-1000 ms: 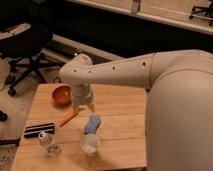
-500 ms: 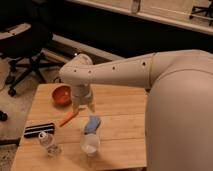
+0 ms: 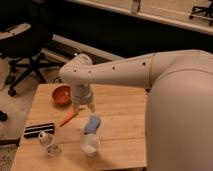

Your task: Knock the bottle over

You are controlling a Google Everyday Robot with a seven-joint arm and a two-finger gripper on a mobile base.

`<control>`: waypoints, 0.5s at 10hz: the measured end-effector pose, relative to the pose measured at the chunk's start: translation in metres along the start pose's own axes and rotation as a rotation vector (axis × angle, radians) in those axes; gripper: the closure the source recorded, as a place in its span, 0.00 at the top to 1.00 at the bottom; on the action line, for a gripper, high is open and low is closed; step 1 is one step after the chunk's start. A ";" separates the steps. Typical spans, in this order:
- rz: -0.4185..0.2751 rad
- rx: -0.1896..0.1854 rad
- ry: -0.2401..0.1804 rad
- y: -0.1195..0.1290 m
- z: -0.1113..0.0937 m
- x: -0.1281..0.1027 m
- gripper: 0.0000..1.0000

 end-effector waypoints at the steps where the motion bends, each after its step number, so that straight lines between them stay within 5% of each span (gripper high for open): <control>1: 0.000 0.000 0.000 0.000 0.000 0.000 0.65; 4: -0.013 -0.010 -0.005 0.003 -0.003 0.001 0.65; 5: -0.054 -0.041 -0.048 0.018 -0.016 0.002 0.65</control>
